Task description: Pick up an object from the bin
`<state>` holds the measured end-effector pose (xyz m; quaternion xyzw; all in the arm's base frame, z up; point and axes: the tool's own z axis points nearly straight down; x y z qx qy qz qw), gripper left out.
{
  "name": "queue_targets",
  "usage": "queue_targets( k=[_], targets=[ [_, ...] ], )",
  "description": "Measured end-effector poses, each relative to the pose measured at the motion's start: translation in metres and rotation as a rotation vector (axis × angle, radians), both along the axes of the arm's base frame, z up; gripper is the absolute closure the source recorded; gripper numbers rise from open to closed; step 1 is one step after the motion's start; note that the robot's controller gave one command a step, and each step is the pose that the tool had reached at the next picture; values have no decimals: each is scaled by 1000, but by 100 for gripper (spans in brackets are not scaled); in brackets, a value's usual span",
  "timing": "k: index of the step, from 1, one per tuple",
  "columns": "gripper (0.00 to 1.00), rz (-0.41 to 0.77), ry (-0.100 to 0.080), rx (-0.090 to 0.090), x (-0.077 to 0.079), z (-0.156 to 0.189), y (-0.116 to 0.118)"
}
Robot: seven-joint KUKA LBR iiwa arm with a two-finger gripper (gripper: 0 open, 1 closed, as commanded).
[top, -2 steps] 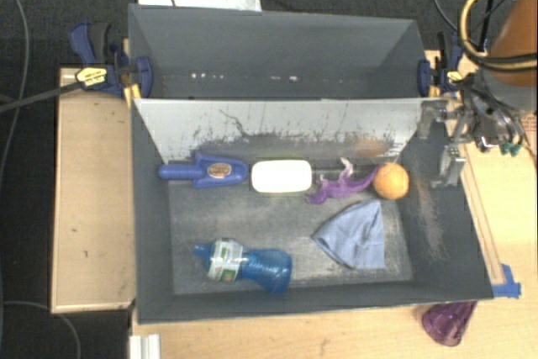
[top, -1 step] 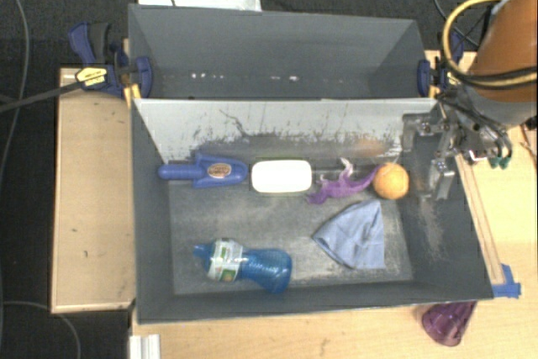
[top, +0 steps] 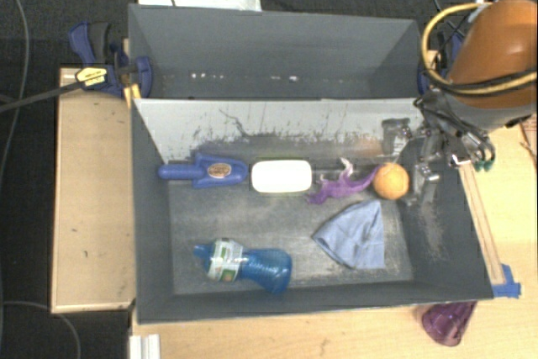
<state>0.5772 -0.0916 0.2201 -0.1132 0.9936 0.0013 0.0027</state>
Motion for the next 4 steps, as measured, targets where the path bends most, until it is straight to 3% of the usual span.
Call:
queue_targets(
  k=[1, 2, 3, 4],
  targets=[
    [0, -145, -1, -4, 5, -20, -6],
    [0, 50, -5, -3, 6, -56, -9],
    [0, 168, -5, -6, -8, -102, 5],
    [0, 269, -6, -4, -7, -130, 10]
  ],
)
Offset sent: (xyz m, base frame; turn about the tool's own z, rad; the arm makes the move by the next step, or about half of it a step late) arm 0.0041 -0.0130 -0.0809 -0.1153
